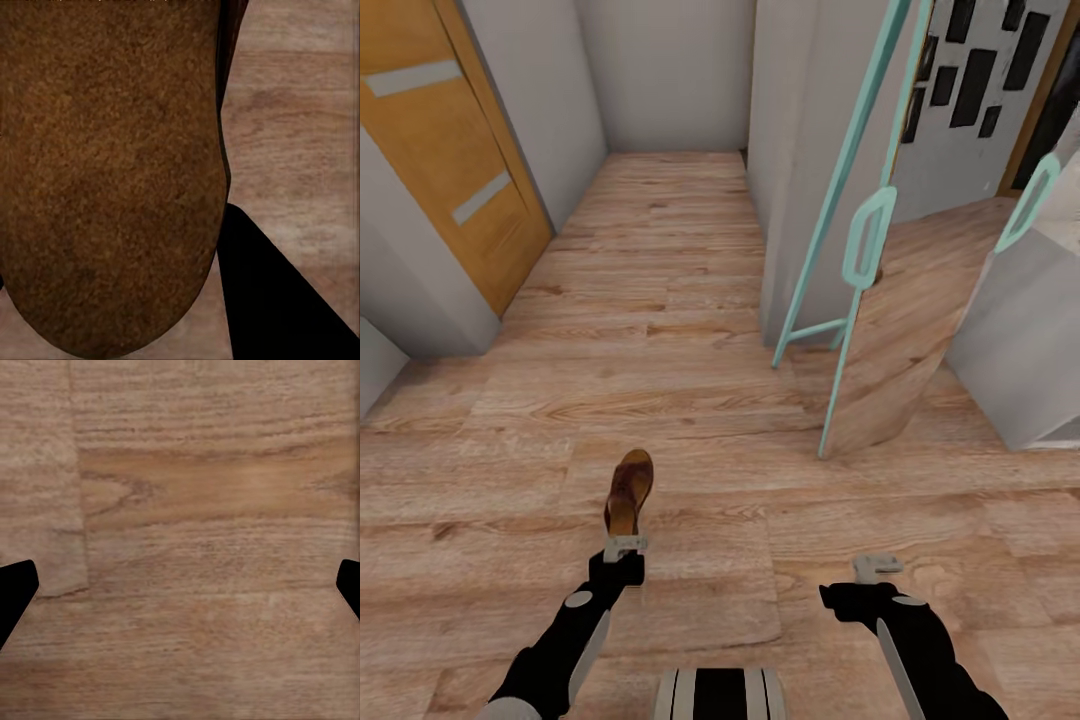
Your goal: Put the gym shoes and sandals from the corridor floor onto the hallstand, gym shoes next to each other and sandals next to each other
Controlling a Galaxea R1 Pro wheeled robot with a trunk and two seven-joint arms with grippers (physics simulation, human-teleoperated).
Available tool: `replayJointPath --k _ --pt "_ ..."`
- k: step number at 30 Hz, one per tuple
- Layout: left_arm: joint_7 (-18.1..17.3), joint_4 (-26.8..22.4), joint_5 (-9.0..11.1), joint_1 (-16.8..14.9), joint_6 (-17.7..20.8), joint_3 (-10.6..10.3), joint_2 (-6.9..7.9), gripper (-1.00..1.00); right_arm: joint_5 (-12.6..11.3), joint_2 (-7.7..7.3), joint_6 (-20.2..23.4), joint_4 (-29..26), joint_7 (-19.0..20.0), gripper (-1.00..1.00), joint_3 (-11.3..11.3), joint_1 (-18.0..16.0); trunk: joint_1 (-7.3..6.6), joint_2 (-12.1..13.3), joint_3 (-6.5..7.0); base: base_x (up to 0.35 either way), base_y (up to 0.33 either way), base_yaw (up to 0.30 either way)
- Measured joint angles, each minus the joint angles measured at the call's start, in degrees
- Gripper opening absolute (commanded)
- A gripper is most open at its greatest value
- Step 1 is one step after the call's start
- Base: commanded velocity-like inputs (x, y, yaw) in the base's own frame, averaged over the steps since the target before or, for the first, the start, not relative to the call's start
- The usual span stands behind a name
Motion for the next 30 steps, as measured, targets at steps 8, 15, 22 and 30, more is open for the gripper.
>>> replayJointPath --k 8,15,22,30 --pt "0.00 -1.38 -0.01 0.00 2.09 0.16 0.04 -1.00 0.04 0.04 -0.27 0.19 0.07 1.00 0.23 0.10 -0.21 0.11 2.52 0.000 0.000 0.000" --pt "0.00 -1.48 0.10 0.06 2.29 0.32 0.16 -1.00 -0.06 0.05 -0.39 0.27 0.04 1.00 0.28 0.11 -0.39 0.20 4.73 0.000 0.000 0.000" --pt "0.01 -1.35 0.08 0.16 2.22 0.36 0.20 -1.00 -0.10 0.08 -0.42 0.32 0.04 1.00 0.29 0.14 -0.57 0.30 6.95 0.000 0.000 0.000" --pt "0.07 -1.32 0.05 0.18 2.32 0.44 0.28 -1.00 -0.19 0.10 -0.43 0.39 0.10 1.00 0.29 0.18 -2.32 3.49 9.14 0.000 0.000 0.000"
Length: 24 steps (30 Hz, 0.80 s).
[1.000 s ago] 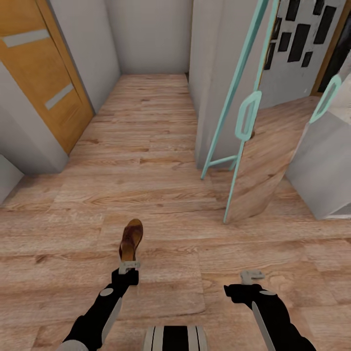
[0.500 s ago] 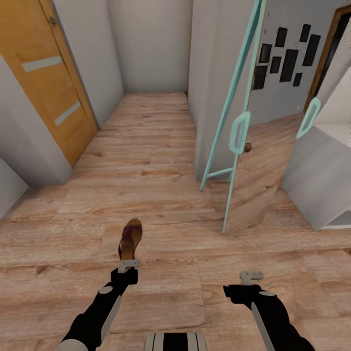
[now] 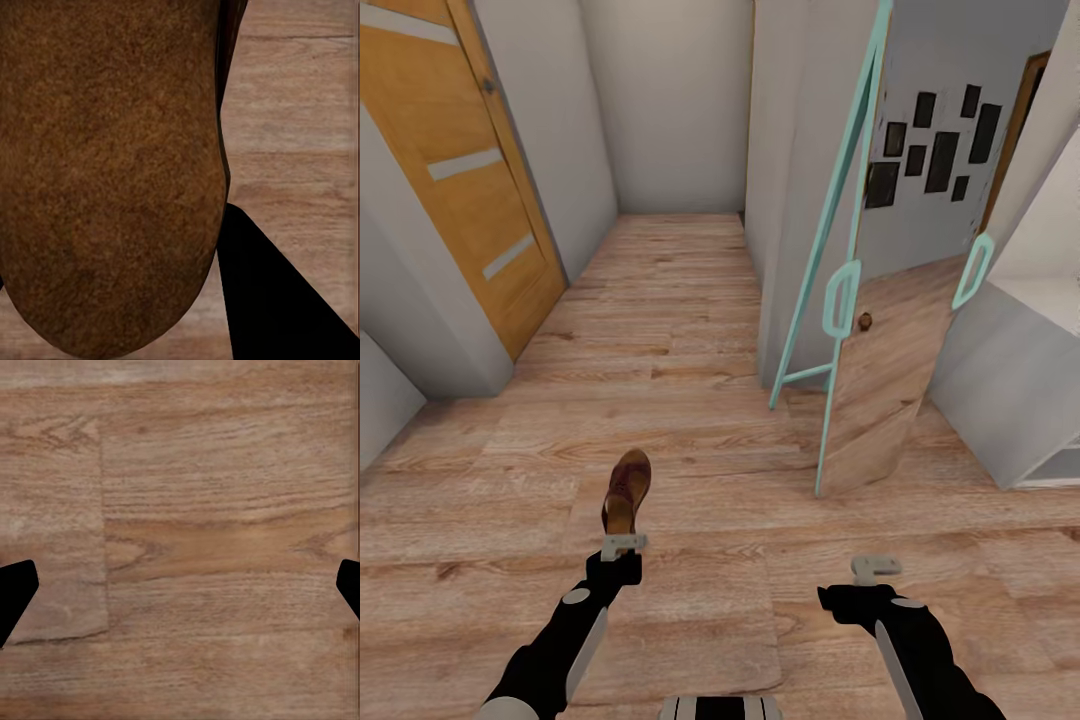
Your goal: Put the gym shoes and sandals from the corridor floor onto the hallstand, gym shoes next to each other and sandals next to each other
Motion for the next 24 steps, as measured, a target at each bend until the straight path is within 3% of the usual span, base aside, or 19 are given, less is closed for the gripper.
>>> replayJointPath --k 6,17,24 --pt "0.01 0.00 0.07 0.00 0.05 -0.02 0.01 -1.00 0.02 0.00 -0.07 0.15 0.01 1.00 0.00 0.00 -1.32 2.41 1.64 0.000 0.000 0.000" --pt "-0.03 0.01 0.14 0.01 0.05 -0.07 0.01 -1.00 0.07 0.00 -0.09 0.18 0.05 1.00 0.00 0.01 -1.32 2.42 2.68 0.000 0.000 0.000" --pt "-0.06 0.01 0.16 0.01 0.05 -0.06 0.01 -1.00 0.07 -0.04 -0.09 0.18 0.04 1.00 -0.02 0.01 0.21 -0.37 2.09 0.000 0.000 0.000"
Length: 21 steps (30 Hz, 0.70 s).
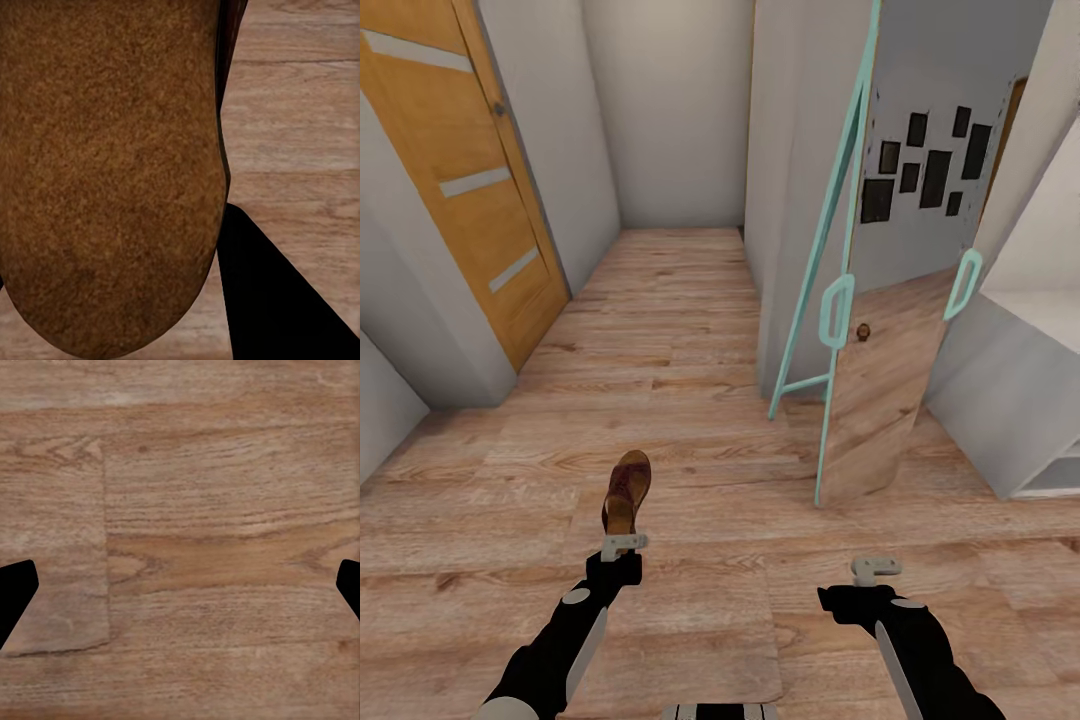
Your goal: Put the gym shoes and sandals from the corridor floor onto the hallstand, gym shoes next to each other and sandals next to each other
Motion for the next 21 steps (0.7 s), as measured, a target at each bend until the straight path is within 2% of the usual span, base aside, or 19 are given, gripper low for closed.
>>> replayJointPath --k 7,12,21 --pt "0.00 0.00 0.00 0.00 0.00 0.00 0.00 -1.00 0.00 0.04 0.00 0.00 0.00 1.00 0.01 0.00 1.54 -2.81 -0.60 0.000 0.000 0.000" --pt "0.02 0.00 0.00 0.00 0.00 0.00 0.00 -1.00 0.00 0.05 0.00 0.00 0.01 1.00 0.01 0.00 1.68 -2.89 -1.23 0.000 0.000 0.000" --pt "0.02 0.01 -0.01 0.00 0.00 -0.04 0.00 -1.00 0.00 0.05 0.00 0.00 0.01 1.00 0.02 0.00 1.67 -2.89 -0.39 0.000 0.000 0.000"
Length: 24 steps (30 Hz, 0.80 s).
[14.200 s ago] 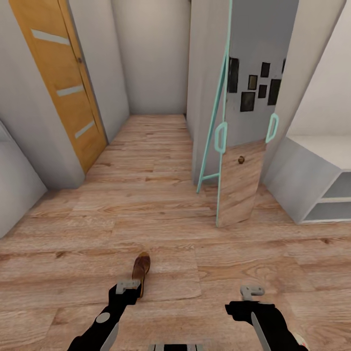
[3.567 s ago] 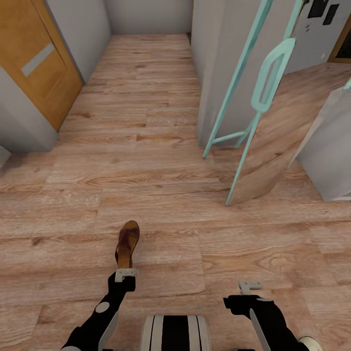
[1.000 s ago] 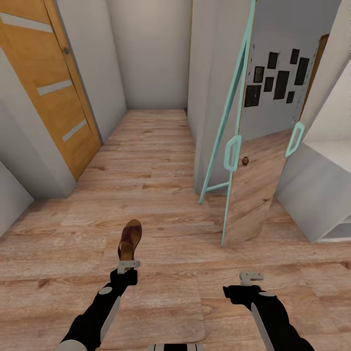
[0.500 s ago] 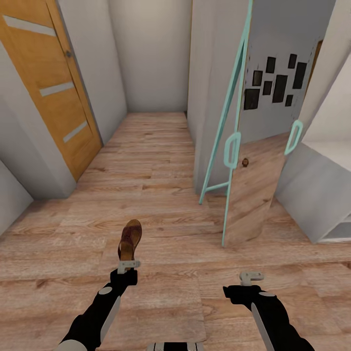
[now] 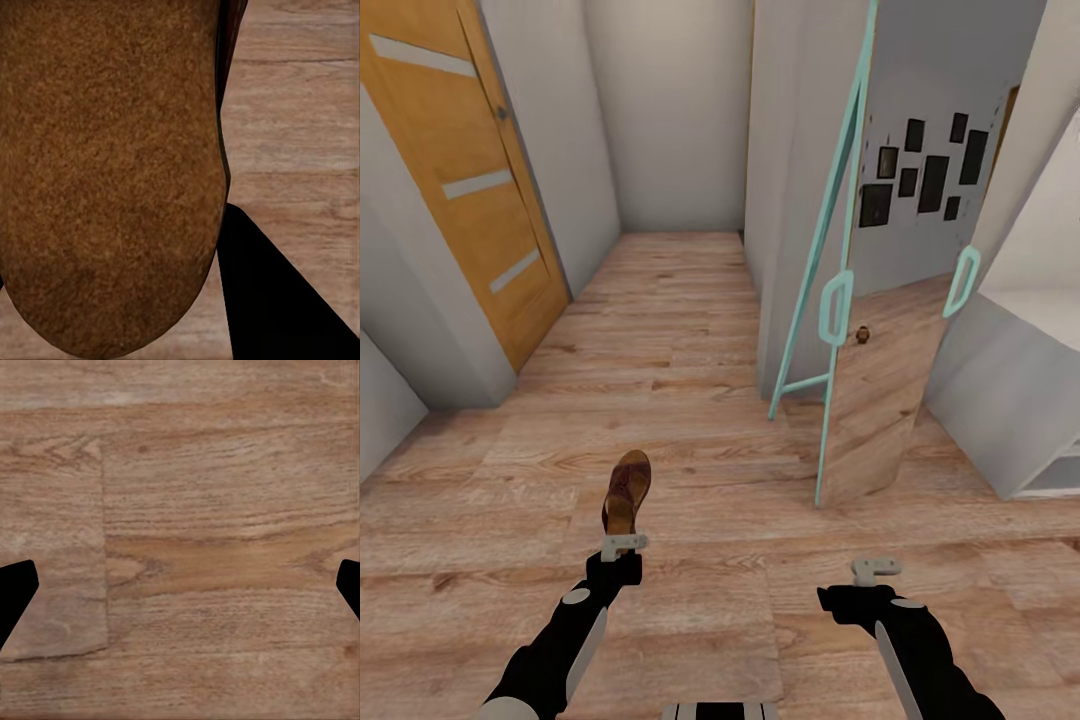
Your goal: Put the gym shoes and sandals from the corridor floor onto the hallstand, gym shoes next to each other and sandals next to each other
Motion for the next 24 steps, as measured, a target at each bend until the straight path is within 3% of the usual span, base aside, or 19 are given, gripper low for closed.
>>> replayJointPath --k 6,14,24 --pt "-0.01 0.06 0.01 0.00 0.00 0.03 0.00 -1.00 0.00 -0.01 0.00 0.00 0.01 1.00 0.00 0.00 0.00 0.00 0.53 -0.016 0.012 0.000" --pt "-0.03 0.05 0.02 0.01 0.02 0.03 0.00 -1.00 0.00 -0.05 -0.02 0.02 0.01 1.00 0.01 0.00 0.03 0.00 0.67 -0.208 0.183 0.013" --pt "0.01 0.05 0.02 0.01 0.03 0.09 0.01 -1.00 0.15 -0.05 -0.02 0.03 0.01 1.00 0.01 -0.01 0.02 0.00 0.75 -0.226 0.219 0.247"
